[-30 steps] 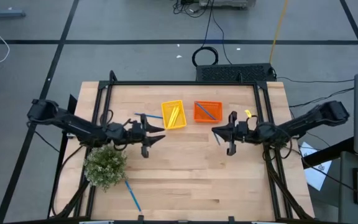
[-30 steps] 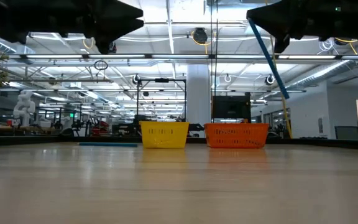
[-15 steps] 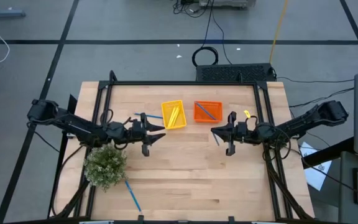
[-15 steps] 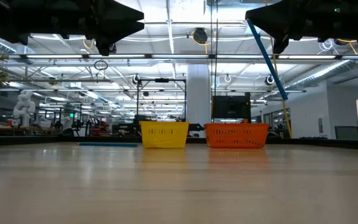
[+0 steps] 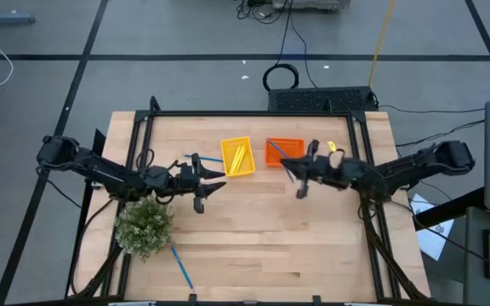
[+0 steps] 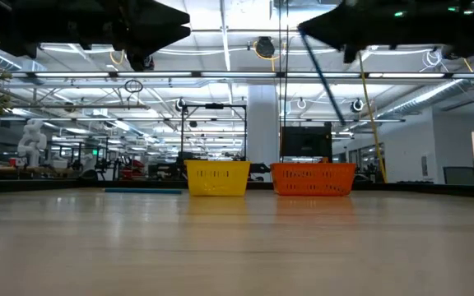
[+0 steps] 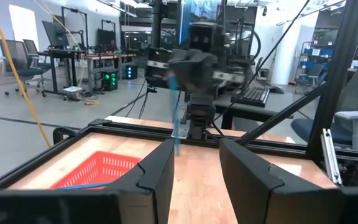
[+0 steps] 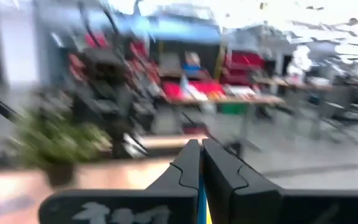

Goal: Sort pens & pencils
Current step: Put the top right blue pencil into the orange basket

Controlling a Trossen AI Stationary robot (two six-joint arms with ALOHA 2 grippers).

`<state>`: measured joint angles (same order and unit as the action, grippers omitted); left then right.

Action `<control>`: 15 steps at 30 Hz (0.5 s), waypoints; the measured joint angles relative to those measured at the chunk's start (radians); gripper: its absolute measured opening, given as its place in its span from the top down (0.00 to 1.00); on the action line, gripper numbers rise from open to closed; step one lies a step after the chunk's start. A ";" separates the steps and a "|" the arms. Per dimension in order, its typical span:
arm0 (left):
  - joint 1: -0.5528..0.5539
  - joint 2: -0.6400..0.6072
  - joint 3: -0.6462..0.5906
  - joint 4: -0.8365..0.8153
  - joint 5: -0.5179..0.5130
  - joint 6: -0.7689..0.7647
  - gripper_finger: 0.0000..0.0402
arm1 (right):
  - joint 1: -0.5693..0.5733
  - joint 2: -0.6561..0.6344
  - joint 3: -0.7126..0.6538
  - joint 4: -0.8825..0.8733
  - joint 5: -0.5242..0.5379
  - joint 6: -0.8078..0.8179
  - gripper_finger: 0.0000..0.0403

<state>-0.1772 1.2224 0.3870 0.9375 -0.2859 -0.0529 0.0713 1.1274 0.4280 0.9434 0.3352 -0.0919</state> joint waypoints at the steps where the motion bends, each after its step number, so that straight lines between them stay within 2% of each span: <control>1: 0.000 0.000 0.000 0.000 0.000 0.004 0.67 | -0.024 0.016 0.035 -0.057 -0.001 -0.020 1.00; 7: 0.000 0.000 0.000 -0.015 -0.001 0.019 0.67 | -0.180 0.120 0.226 -0.347 0.000 -0.080 1.00; 15: 0.000 0.000 0.000 -0.022 -0.002 0.019 0.67 | -0.325 0.248 0.250 -0.372 -0.037 -0.080 1.00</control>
<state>-0.1772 1.2224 0.3870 0.9158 -0.2874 -0.0338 -0.2540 1.3751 0.6777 0.5710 0.2986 -0.1716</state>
